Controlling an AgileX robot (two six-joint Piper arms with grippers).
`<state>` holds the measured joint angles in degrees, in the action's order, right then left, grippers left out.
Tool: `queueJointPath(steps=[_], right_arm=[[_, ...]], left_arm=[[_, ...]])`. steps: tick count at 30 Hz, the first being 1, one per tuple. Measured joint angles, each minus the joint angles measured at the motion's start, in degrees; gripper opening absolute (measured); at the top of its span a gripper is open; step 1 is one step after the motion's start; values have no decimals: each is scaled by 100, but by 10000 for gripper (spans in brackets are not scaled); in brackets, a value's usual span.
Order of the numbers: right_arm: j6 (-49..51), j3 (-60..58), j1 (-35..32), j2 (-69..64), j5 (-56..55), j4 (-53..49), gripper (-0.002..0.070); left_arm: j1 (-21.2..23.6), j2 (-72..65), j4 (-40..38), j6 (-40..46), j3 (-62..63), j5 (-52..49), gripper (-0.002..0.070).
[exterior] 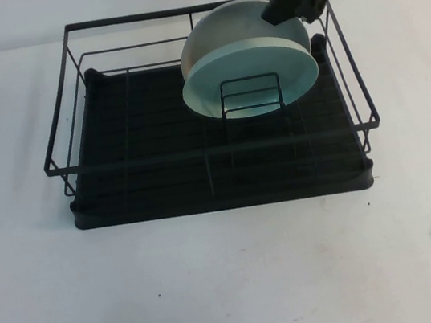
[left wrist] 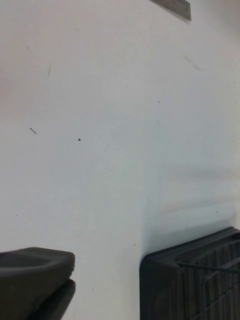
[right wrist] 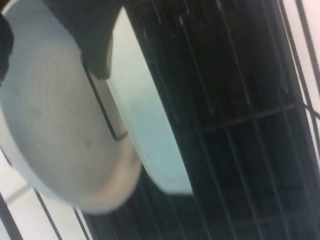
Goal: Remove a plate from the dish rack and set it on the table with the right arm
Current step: Grasp the plate from the shelf
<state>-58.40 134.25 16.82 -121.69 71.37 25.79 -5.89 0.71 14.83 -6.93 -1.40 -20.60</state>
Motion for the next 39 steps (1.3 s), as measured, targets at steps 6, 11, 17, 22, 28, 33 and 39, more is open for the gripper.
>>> queueJointPath(steps=[6, 11, 17, 22, 28, 33, 39], right_arm=[[265, -543, 360, 497, 10, -349, 316], [315, -1535, 897, 1171, 6, -1102, 317], [319, -2204, 1061, 1315, -905, -1400, 366], [319, -2267, 1061, 1184, -1546, -1463, 391], [319, -2267, 1061, 872, -1909, -1748, 393], [319, -2280, 1061, 553, -2155, -2120, 371], [319, -2280, 1061, 513, -2407, -2183, 206]], left_arm=[[0, 0, 0, 0, 0, 0, -6], [0, 0, 0, 0, 0, 0, -6], [0, 0, 0, 0, 0, 0, -6], [0, 0, 0, 0, 0, 0, -6], [0, 0, 0, 0, 0, 0, -6], [0, 0, 0, 0, 0, 0, -6], [0, 0, 0, 0, 0, 0, -6]])
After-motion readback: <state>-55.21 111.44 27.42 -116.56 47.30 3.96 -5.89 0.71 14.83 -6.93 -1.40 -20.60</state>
